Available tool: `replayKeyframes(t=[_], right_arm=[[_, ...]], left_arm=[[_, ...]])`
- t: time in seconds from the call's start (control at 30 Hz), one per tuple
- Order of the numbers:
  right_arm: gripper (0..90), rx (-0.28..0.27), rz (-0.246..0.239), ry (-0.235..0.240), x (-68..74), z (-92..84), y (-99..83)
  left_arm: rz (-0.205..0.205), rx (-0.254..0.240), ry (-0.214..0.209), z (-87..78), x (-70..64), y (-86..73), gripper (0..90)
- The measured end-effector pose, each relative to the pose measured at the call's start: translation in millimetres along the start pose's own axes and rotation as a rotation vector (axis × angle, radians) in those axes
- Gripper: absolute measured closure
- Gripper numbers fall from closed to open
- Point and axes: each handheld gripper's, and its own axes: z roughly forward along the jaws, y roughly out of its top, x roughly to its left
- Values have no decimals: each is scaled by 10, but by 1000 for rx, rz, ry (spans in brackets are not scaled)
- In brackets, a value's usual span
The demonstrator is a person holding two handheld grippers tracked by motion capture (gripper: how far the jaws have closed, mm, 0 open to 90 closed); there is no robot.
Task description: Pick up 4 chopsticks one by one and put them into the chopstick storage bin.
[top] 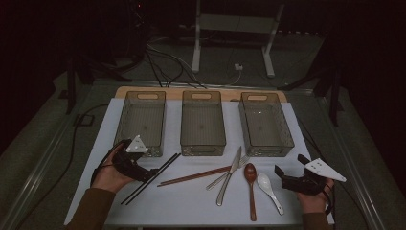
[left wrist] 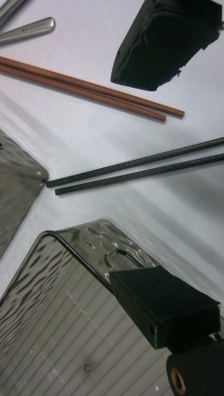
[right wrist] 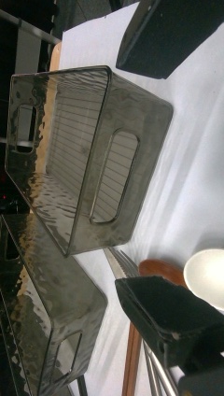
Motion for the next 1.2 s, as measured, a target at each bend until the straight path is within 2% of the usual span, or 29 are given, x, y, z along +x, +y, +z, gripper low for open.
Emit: replayKeyframes(t=[0.3, 0.4, 0.43, 0.53, 0.57, 0.6, 0.63, 0.67, 0.7, 0.73, 0.77, 0.9, 1.2], right_arm=[[0, 1, 0, 1, 1, 3, -1], [0, 0, 0, 1, -1, 2, -1], [0, 1, 0, 1, -2, 2, -1], [0, 2, 1, 0, -6, 2, -3], [0, 1, 2, -1, -9, 3, -4], [0, 2, 2, -1, -10, 4, -5], [0, 2, 2, -1, -10, 4, -5], [0, 2, 1, -1, -11, 5, -5], [0, 3, 1, -1, -11, 6, -6], [0, 3, 1, -1, -10, 4, -6], [0, 2, 1, -1, -10, 4, -5], [0, 2, 2, -1, -13, 4, -8], [0, 3, 3, -1, -12, 4, -8]], left_arm=[[5, 54, -25, 108, -12, 40, 86], [0, 75, -6, 143, -10, 39, 99], [-7, 76, 5, 153, -10, 37, 150], [-7, 88, 21, 180, -23, 27, 201], [-4, 93, 15, 187, -27, 21, 314], [-2, 87, 4, 198, -31, 12, 373], [-2, 88, 1, 209, -35, 6, 373], [-3, 97, 1, 226, -35, 0, 488], [-5, 99, -3, 246, -38, -10, 488], [-8, 100, -14, 268, -38, -22, 597], [-13, 119, -18, 313, -38, -44, 623], [-19, 137, -27, 366, -40, -75, 710], [-24, 170, -25, 419, -28, -106, 799]])
